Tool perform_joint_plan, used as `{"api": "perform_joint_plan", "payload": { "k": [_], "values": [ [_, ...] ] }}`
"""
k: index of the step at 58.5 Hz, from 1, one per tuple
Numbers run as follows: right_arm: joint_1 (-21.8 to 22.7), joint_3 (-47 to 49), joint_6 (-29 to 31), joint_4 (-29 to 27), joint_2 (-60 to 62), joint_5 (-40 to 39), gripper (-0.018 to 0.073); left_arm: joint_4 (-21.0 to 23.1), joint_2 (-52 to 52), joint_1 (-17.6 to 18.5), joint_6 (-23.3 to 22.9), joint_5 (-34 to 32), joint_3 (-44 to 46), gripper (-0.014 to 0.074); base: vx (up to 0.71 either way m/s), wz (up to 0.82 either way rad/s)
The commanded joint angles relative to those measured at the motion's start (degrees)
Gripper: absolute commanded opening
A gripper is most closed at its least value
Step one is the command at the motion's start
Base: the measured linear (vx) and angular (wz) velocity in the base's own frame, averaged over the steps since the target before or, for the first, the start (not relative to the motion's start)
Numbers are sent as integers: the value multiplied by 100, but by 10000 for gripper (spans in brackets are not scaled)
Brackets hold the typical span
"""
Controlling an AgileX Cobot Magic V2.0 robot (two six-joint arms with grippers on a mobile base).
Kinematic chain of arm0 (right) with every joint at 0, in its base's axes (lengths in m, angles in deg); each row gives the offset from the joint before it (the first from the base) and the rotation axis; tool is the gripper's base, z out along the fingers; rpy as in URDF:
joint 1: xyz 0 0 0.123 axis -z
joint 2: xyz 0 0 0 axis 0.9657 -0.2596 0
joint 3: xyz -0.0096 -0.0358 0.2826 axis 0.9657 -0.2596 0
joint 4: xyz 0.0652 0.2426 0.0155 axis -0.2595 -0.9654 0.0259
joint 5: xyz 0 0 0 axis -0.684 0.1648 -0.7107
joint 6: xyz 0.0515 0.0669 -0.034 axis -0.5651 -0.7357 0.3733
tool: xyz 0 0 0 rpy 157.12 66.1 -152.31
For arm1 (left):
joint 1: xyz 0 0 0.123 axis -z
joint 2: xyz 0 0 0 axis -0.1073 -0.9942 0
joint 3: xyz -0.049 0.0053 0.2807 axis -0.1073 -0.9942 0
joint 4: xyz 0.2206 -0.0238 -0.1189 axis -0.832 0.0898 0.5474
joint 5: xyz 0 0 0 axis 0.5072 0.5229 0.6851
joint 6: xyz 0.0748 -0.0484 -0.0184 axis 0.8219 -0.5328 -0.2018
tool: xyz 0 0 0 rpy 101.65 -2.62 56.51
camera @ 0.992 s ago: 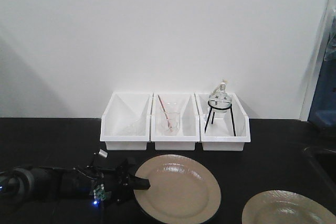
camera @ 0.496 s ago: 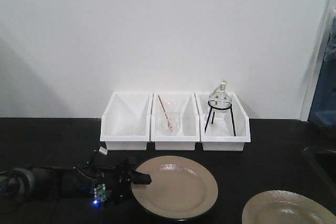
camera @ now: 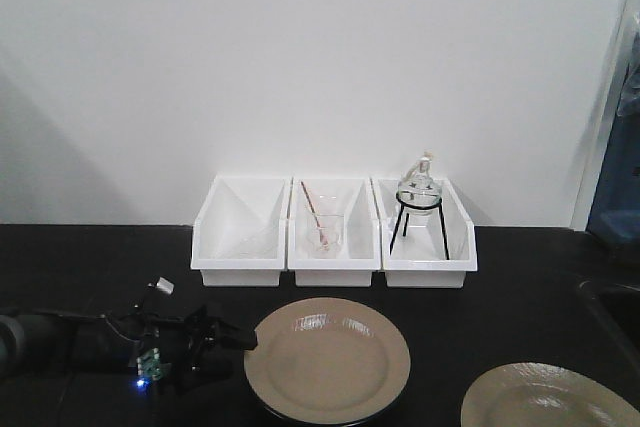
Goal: Arrange circular plates on left workspace
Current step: 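Open the left gripper and withdraw it away from the plate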
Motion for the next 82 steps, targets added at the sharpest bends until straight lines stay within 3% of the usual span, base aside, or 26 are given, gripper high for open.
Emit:
{"api": "perform_joint_plan", "payload": {
  "k": [1,11,15,24,32,42,50,59,70,82],
  "values": [
    [10,199,83,-277,147,14,522,94,412,-223,-242,582,154,536,0,0],
    [10,199,83,-176,147,-31,522,-335,452,-692,-673,1157,154,412,0,0],
    [10,199,83,-170,147,-91,522,-493,509,-885,-824,1292,154,296,0,0],
    [22,199,87,124,147,-328,522,-740,831,-1256,-698,1527,154,-9,0,0],
    [22,199,-298,776,163,-344,522,-1135,1266,-1488,-488,1594,154,-6,0,0],
    [27,199,-1039,1706,181,-694,522,-2127,1930,-1626,-451,1636,153,-3,0,0],
    [400,199,-1564,2400,181,-900,522,-2037,2432,-1639,-385,1544,-134,-3,0,0],
    [1019,199,-1639,2235,-49,-887,522,-1635,2965,-1639,55,1369,-859,-3,0,0],
    [1051,199,-1246,2051,-912,-874,522,-1372,3475,-1628,248,1229,-1553,-3,0,0],
    [1045,199,-365,1165,-1926,-310,522,-1400,3935,-1622,297,1024,-1736,-3,0,0]
  ]
}}
